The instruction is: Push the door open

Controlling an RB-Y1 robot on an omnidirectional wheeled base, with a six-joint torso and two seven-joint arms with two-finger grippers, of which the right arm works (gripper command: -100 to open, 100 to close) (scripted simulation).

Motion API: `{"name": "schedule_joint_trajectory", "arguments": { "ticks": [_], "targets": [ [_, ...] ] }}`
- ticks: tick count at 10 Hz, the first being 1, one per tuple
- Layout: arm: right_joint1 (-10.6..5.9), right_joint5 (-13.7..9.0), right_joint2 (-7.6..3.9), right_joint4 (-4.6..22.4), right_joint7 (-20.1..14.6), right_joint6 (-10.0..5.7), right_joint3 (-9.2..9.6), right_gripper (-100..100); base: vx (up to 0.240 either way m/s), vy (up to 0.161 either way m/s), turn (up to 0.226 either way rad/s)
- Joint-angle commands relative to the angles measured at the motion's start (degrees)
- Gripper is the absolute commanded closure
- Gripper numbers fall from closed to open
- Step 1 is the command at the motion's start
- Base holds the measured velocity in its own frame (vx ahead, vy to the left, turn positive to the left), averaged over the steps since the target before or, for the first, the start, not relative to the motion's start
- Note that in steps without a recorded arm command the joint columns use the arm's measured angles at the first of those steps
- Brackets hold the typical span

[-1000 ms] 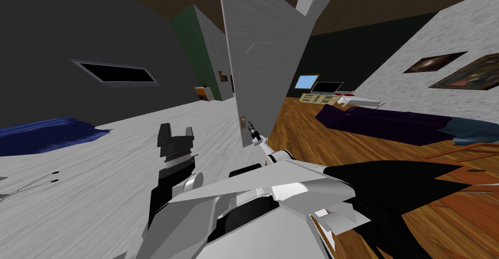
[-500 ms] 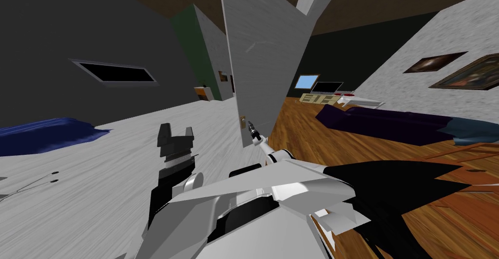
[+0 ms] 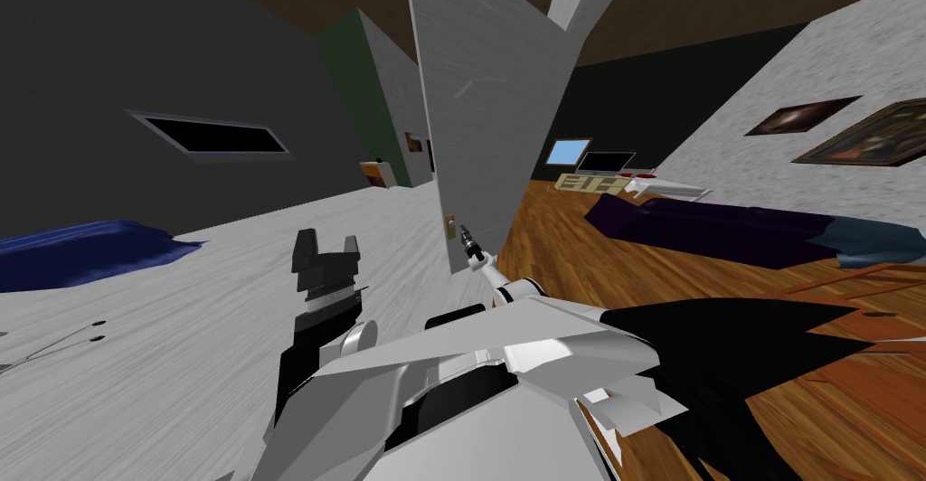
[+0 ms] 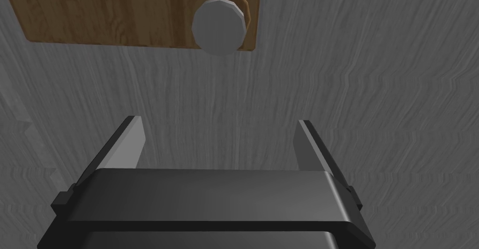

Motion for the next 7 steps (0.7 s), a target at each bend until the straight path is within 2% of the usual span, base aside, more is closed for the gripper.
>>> {"name": "schedule_joint_trajectory", "arguments": {
  "ticks": [1,5,6,7],
  "targets": [
    [0.01,0.0,0.0,-0.02,-0.01,0.01,0.01,-100,0.007,0.009,0.025],
    [0.01,0.0,0.0,-0.02,-0.01,0.01,0.01,-100,-0.001,-0.001,-0.002],
    [0.01,-0.01,-1.94,-0.02,-0.01,0.01,0.04,-100,0.017,-0.012,-0.01],
    [0.02,-0.01,-2.89,-0.03,-0.02,0.01,0.07,-100,0.042,-0.02,-0.014]
  ]
}}
